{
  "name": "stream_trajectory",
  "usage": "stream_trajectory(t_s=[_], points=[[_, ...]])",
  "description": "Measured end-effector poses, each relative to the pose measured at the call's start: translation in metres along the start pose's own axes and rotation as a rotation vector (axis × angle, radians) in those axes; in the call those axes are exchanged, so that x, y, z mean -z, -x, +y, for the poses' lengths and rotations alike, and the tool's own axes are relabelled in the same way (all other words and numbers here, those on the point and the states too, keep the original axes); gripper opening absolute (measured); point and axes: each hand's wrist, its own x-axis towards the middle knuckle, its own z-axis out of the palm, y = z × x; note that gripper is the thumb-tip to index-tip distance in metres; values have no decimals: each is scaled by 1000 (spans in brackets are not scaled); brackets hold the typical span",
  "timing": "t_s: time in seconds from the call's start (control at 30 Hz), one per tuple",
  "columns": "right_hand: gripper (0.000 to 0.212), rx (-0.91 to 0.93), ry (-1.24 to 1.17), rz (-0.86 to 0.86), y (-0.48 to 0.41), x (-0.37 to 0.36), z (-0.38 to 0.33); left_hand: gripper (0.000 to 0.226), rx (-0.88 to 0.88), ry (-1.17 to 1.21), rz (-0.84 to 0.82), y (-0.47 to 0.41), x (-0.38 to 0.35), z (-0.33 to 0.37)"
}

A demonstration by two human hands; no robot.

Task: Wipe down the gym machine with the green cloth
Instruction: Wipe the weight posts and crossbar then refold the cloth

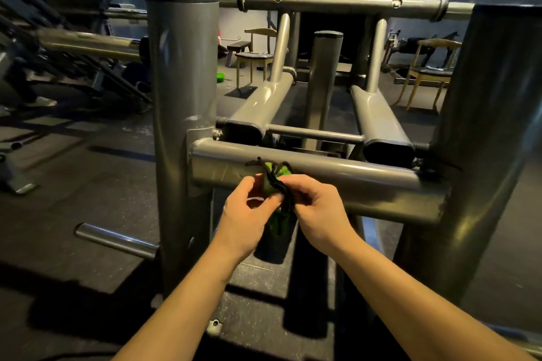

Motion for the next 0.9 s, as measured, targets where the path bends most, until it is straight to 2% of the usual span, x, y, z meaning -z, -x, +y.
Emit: stream_trajectory(t_s=[0.07, 0.13, 0.23, 0.3, 0.37, 0.43, 0.53, 0.67, 0.77, 0.9], points=[[49, -26, 64, -74, -1, 3, 2, 25, -11, -61, 50, 2, -1, -3], [50, -43, 102, -74, -1, 7, 0, 28, -4, -90, 110, 1, -2, -4], [43, 77, 278, 182, -8, 20, 7, 15, -26, -127, 333, -11, 4, -7], [36, 158, 526, 331, -18, 33, 22, 23, -30, -176, 448, -26, 9, -8], [41, 122, 719, 339, -27, 37, 36, 42, -93, -206, 443, -41, 6, -10], [44, 112, 861, 304, -30, 33, 46, 46, -239, -341, 378, -53, -8, -13], [46, 142, 892, 330, -30, 30, 52, 31, -498, -644, 351, -63, -35, -32], [49, 150, 916, 355, -31, 30, 56, 17, -593, -687, 335, -61, -53, -46], [49, 169, 916, 361, -30, 28, 57, 18, -603, -642, 368, -69, -48, -52], [50, 177, 915, 348, -30, 28, 58, 27, -471, -524, 492, -74, -21, -66]])
